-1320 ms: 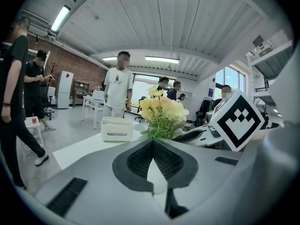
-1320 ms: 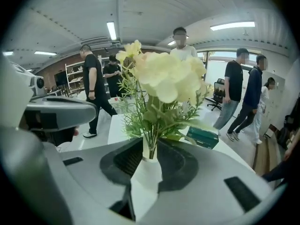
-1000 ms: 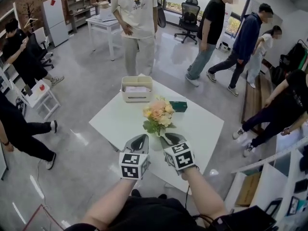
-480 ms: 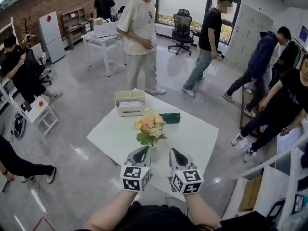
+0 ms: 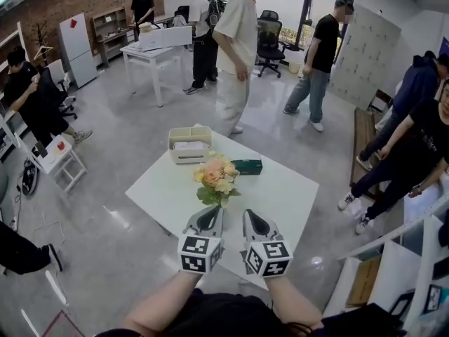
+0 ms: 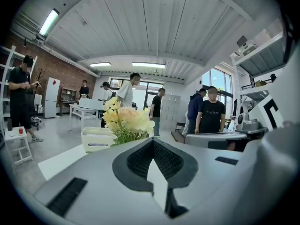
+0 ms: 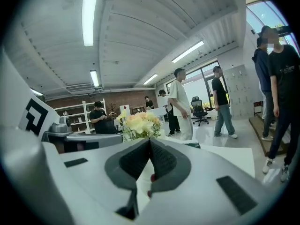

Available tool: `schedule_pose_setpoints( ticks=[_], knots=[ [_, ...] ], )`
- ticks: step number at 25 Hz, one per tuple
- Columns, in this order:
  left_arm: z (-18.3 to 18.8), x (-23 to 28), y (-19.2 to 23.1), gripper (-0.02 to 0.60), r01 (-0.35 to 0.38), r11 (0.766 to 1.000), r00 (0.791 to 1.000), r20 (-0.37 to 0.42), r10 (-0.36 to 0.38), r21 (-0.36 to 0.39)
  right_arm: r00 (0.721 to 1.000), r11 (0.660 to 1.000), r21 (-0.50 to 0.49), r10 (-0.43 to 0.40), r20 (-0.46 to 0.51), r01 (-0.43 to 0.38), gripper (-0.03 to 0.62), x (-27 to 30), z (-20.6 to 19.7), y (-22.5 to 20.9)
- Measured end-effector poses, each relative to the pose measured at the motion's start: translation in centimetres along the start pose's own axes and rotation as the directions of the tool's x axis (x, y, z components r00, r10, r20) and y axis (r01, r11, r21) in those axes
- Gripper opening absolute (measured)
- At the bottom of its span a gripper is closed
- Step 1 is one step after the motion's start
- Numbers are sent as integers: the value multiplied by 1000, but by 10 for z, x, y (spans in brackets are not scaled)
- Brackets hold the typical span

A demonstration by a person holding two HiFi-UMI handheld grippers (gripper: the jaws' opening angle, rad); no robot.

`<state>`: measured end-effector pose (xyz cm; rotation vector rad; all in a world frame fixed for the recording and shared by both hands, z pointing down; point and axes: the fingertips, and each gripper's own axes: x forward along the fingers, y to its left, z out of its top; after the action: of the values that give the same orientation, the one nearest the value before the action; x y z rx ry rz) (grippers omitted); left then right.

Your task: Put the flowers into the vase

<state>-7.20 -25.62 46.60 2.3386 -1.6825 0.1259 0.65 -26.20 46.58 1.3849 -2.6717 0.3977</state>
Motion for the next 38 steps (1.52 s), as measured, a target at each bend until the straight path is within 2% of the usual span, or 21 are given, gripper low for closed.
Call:
schedule_pose_setpoints(
  ticks=[38],
  knots=[
    [-7,1,6,3,-8,1000,1000,-12,8,-13,999,1000,23,-13,-49,15,3,11,-15,-4]
  ],
)
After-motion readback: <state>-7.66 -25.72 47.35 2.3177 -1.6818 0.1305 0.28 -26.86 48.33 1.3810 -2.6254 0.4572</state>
